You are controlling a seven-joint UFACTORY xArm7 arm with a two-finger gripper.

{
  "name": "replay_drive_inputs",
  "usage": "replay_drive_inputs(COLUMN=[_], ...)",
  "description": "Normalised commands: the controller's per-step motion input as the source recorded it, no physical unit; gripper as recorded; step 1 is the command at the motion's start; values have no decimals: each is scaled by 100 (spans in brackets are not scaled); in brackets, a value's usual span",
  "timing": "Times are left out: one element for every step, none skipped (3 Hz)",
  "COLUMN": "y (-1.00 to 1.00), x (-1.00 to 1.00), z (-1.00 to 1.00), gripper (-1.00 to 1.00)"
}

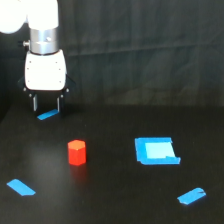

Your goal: Pick up the red object from the table

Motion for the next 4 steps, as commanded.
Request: replay_drive_inputs(y=[-13, -30, -64, -82], x=[55, 52, 67, 59], z=[-25, -29, 0, 4], gripper=[96, 93, 100, 100])
